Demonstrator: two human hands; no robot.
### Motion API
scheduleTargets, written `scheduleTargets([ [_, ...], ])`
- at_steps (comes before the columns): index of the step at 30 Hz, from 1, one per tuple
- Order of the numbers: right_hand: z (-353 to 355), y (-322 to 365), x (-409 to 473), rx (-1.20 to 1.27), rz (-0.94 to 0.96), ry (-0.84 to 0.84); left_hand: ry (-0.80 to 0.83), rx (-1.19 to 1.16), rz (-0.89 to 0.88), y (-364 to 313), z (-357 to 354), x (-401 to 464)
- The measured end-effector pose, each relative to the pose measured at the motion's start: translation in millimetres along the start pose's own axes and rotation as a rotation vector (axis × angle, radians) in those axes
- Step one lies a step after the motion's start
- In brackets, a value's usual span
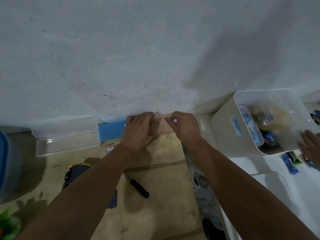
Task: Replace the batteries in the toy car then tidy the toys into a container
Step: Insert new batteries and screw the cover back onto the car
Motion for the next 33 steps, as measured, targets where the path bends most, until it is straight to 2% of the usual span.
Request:
scheduleTargets([
  [5, -14, 3, 1, -0.019, 0.108, 0.079, -0.022, 0.015, -0.037, 1, 0, 2],
  [11, -48, 10, 1, -0.206, 0.240, 0.294, -0.058, 0.079, -0.071, 7, -4, 2],
  [16, -65, 26, 2, -0.240, 0.370, 0.265, -0.081, 0.088, -0.093, 7, -7, 3],
  [24, -46, 30, -9, -0.104, 0.506, 0.129, -0.092, 0.122, -0.117, 5, -8, 4],
  [33, -20, 10, -28, -0.025, 0.411, -0.016, -0.126, 0.227, -0.127, -2, -8, 6],
])
Point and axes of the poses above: each hand's wrist, its own x-axis towards the middle knuckle, its own z-axis out of the back of the hand, y = z × x, the point moved 7 cm from there along x, towards the middle knuckle, and after that the axes turned 5 degrees about -z, right-handed, at the moved point
